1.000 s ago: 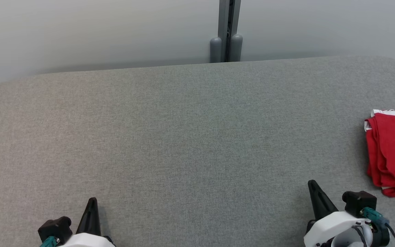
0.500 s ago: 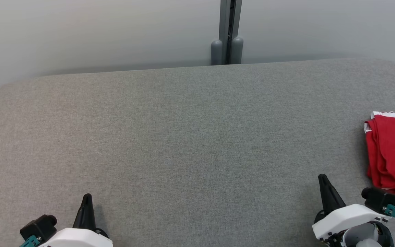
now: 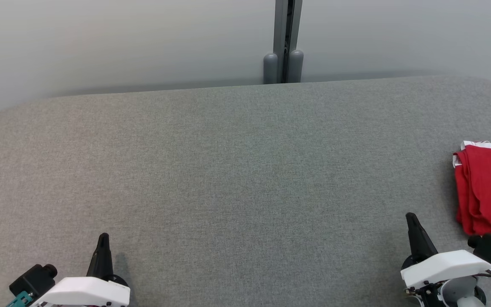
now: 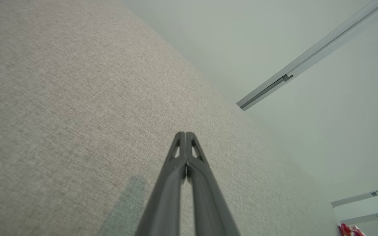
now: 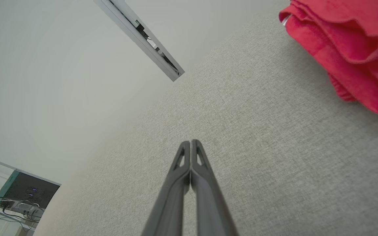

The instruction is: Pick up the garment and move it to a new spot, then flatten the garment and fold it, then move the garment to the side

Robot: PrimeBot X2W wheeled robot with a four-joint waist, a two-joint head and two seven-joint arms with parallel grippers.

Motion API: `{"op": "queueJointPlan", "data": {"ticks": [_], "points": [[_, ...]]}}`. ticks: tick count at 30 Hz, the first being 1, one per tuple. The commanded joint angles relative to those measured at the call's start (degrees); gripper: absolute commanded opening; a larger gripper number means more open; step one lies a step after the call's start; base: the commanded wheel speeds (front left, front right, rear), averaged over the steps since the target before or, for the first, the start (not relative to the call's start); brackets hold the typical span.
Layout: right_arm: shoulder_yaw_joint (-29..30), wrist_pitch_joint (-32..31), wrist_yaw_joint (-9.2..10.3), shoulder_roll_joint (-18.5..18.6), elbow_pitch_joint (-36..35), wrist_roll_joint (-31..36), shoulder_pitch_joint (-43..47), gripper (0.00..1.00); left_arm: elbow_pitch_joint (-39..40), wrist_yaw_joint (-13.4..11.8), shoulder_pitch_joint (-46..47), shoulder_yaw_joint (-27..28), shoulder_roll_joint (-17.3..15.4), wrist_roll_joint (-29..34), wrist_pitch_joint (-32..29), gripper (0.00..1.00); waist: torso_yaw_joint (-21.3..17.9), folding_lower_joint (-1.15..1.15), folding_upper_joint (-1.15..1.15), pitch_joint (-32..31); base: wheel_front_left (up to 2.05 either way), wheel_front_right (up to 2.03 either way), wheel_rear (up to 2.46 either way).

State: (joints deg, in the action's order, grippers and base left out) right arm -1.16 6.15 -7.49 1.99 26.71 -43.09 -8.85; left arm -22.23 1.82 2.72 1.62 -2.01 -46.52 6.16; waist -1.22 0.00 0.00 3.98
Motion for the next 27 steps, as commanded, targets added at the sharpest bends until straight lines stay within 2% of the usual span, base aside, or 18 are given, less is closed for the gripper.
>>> {"op": "queueJointPlan", "data": {"ticks": [1, 27], "points": [[0.4, -0.5, 0.00, 0.5, -1.3, -2.0, -0.4, 0.00, 1.1, 0.5, 1.6, 0.4, -0.5, -1.8, -0.4, 0.00, 0.0, 0.00, 0.00, -0.1, 0.00, 0.00, 0.00], [3.2, -5.0, 0.00, 0.7, -5.6, -19.3, 0.7, 0.00, 3.8, 2.5, 2.5, 2.1, -0.7, -17.9, -4.9, 0.00, 0.4, 0.00, 0.00, -1.1, 0.00, 0.00, 0.00]]}}
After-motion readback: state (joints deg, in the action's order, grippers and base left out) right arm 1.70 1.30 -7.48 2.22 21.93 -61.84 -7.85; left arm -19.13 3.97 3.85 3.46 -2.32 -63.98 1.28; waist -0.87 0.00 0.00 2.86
